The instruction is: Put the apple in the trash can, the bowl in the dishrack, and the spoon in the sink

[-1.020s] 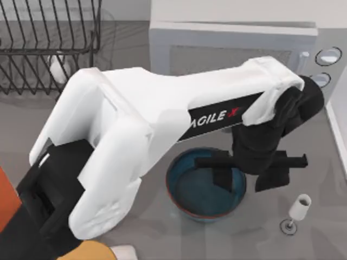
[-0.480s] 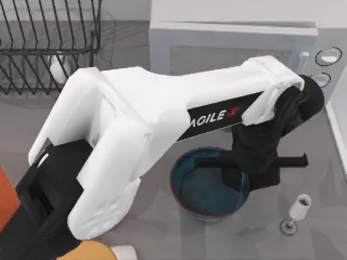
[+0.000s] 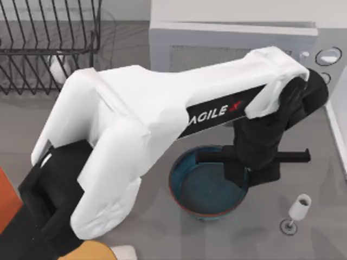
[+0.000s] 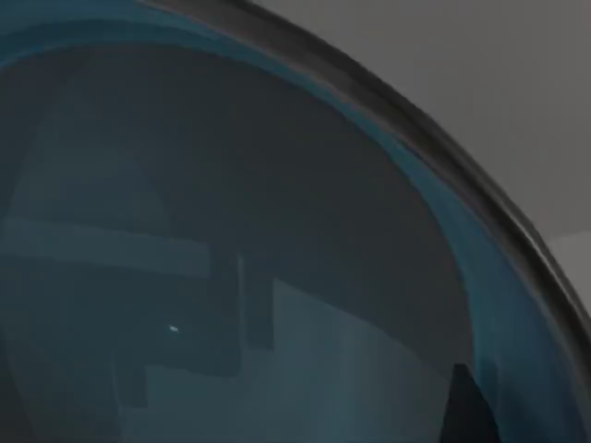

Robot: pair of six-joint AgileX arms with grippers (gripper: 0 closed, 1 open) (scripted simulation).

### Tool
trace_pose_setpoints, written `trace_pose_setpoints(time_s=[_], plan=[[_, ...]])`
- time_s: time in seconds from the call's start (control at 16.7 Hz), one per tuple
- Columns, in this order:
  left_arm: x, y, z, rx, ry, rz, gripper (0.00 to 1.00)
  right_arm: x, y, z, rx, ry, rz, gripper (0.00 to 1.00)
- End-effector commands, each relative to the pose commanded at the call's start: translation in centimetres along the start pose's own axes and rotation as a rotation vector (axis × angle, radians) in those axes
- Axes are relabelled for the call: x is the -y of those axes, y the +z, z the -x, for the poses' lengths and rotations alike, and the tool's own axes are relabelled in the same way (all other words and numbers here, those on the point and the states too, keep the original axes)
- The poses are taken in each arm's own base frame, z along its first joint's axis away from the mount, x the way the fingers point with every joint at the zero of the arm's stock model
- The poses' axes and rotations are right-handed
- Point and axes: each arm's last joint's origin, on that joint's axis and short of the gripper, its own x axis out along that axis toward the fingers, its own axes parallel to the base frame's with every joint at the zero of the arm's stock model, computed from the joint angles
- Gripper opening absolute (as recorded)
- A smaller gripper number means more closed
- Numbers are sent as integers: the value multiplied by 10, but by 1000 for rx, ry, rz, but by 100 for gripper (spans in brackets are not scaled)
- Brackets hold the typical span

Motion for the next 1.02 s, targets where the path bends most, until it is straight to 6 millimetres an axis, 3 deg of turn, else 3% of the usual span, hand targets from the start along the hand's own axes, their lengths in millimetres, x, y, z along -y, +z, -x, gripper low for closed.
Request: trace_pose_setpoints(time_s=[0.42, 0.84, 1.02], plan=[[-2, 0, 78, 5, -10, 0, 0, 0, 0, 0, 0, 0, 0, 100], [-5, -1, 89, 7, -14, 0, 0, 0, 0, 0, 0, 0, 0, 100], [-15, 2, 106, 46, -58, -7, 0, 0, 0, 0, 0, 0, 0, 100]])
